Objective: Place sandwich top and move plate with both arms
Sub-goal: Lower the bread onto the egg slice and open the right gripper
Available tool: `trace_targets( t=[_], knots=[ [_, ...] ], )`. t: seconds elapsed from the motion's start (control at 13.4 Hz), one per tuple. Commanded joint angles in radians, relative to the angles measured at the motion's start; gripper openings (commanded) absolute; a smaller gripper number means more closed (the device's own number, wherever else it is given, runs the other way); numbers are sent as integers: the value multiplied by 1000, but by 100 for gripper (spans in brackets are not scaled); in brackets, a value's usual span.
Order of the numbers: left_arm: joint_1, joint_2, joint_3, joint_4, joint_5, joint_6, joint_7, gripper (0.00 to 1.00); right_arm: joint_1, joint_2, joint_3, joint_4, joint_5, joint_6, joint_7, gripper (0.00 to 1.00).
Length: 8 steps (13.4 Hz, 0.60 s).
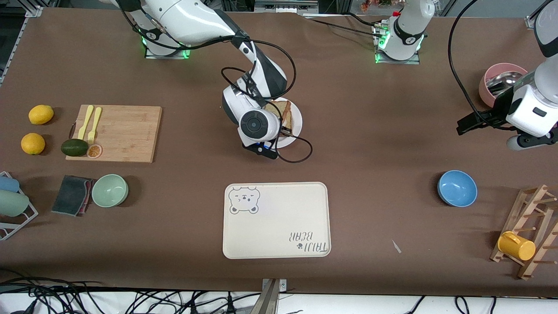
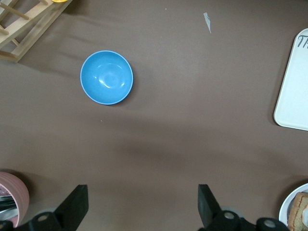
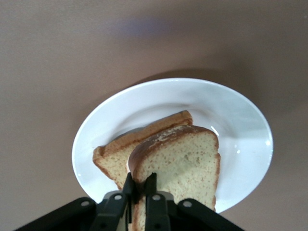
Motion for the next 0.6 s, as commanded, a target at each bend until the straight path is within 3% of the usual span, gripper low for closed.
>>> trace_targets(
  t=[0.0,0.52],
  knots=[
    [5,-8,1,-6,-18,4,24,100,12,14,-3,33,14,-4,5,100],
    [5,-8,1,-7,-19,4,24,100,-7,-63,-43,41,-27,-21,-13,100]
  ],
)
